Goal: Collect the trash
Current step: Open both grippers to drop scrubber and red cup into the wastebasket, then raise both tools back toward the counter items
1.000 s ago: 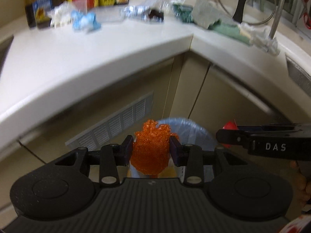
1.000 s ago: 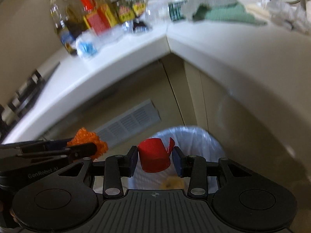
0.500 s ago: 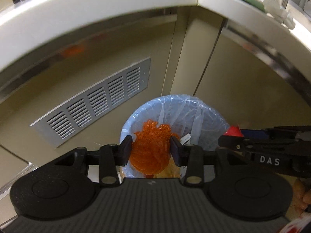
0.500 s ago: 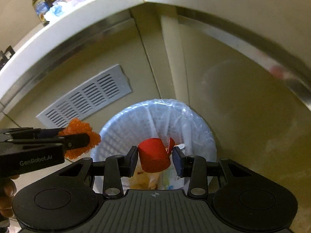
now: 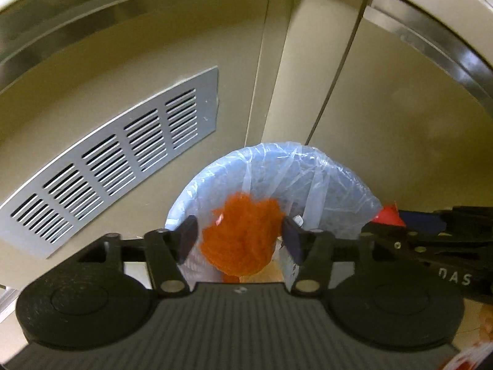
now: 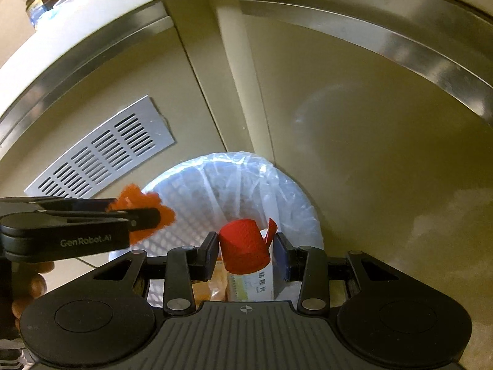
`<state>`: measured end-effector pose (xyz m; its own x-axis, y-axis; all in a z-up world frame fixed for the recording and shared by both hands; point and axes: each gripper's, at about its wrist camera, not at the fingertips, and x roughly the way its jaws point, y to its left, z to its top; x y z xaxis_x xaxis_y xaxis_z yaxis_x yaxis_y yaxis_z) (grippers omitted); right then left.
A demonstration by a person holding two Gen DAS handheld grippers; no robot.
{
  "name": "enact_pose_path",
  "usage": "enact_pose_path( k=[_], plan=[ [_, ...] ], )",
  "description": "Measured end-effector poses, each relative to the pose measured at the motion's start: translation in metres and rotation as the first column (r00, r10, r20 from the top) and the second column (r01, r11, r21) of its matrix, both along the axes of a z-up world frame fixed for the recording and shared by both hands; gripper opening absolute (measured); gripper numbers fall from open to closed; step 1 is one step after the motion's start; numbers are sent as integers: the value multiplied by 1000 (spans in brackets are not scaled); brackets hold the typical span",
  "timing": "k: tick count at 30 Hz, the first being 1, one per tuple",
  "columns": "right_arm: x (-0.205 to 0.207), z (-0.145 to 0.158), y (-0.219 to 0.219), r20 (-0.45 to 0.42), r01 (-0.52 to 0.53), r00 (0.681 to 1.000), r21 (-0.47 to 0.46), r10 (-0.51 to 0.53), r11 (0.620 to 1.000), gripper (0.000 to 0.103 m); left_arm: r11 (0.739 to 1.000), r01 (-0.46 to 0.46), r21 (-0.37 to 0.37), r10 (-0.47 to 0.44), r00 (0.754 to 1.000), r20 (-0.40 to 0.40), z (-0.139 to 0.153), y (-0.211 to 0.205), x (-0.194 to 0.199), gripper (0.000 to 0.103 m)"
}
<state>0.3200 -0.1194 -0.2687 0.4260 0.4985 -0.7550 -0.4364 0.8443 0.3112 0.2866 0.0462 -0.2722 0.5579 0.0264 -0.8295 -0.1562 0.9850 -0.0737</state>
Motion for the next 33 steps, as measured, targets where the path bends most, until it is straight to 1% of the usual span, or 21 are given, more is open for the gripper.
enact_pose_path(
  k=[3, 17, 18, 20, 22, 33],
  plan=[
    [1, -1, -2, -2, 6, 1000, -2, -6, 1000, 39, 1000, -4, -6, 4, 1000, 3, -2, 1, 1, 69],
    [6, -7, 7, -10, -14, 1000, -18, 14, 1000, 40, 999, -42, -17, 42, 999, 17, 8, 8, -7, 69],
    [6, -7, 8, -16, -11, 1000, -19, 11, 1000, 42, 999, -44, -18, 45, 999, 20, 10, 8, -7, 69],
    [7, -7, 8, -17, 3, 1000, -21, -4, 1000, 63, 999, -49, -18, 49, 998, 24, 13, 9, -10, 69],
    [6, -6, 7, -4, 2, 1000, -14, -2, 1000, 63, 998, -52, -20, 53, 998, 27, 16, 9, -13, 69],
    [-5, 8, -1, -45, -4, 999, -1, 4, 1000, 64, 997, -75, -34, 76, 996, 35, 37, 8, -34, 69]
  ],
)
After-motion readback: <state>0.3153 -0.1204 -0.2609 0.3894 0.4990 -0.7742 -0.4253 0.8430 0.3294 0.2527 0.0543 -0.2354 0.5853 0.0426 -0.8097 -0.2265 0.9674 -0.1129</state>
